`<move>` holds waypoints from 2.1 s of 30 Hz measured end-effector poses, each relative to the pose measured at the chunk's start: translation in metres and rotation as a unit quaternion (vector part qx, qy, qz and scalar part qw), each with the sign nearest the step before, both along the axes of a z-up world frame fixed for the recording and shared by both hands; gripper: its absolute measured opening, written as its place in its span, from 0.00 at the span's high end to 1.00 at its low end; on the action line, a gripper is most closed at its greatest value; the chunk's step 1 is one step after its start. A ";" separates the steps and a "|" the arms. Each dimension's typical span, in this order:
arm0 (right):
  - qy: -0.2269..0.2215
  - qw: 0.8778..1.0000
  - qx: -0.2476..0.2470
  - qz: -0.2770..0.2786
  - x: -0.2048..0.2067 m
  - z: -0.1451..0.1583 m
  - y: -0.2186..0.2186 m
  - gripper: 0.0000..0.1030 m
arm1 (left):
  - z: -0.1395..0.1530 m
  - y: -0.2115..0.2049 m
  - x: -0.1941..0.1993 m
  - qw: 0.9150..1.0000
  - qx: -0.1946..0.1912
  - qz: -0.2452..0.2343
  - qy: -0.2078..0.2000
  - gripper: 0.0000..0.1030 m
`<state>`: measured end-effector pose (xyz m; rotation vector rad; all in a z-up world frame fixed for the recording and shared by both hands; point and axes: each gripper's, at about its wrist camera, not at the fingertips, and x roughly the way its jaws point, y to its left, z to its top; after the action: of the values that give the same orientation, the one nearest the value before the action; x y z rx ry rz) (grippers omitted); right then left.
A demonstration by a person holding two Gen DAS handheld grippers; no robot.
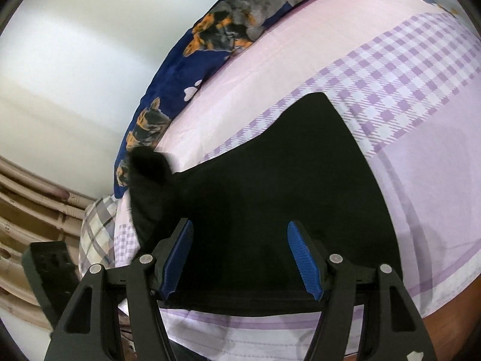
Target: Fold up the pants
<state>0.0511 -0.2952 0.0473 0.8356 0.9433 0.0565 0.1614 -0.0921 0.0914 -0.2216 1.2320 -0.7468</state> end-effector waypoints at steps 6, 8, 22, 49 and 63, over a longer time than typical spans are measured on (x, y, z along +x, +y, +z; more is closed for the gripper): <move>0.003 1.000 0.007 -0.004 -0.004 -0.004 -0.008 0.38 | -0.009 -0.022 -0.007 0.999 0.047 -0.023 -0.004 0.80; 0.005 1.000 0.009 -0.004 -0.003 -0.005 -0.009 0.38 | -0.007 -0.027 -0.010 0.998 0.058 -0.029 -0.013 0.80; 0.019 0.999 0.045 0.025 0.009 -0.023 -0.010 0.38 | 0.011 -0.023 -0.016 0.998 0.044 -0.047 -0.015 0.67; 0.009 0.978 0.080 0.194 0.061 -0.048 0.005 0.43 | -0.035 0.055 0.012 0.987 0.139 0.056 -0.065 0.51; -0.012 0.955 0.088 0.282 0.090 -0.059 0.041 0.67 | -0.019 0.083 0.018 0.993 0.060 0.089 -0.050 0.50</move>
<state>0.1414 -0.2546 -0.0114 0.7022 1.1408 0.6518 0.1790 -0.0089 0.0720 -0.1894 1.1405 -0.5226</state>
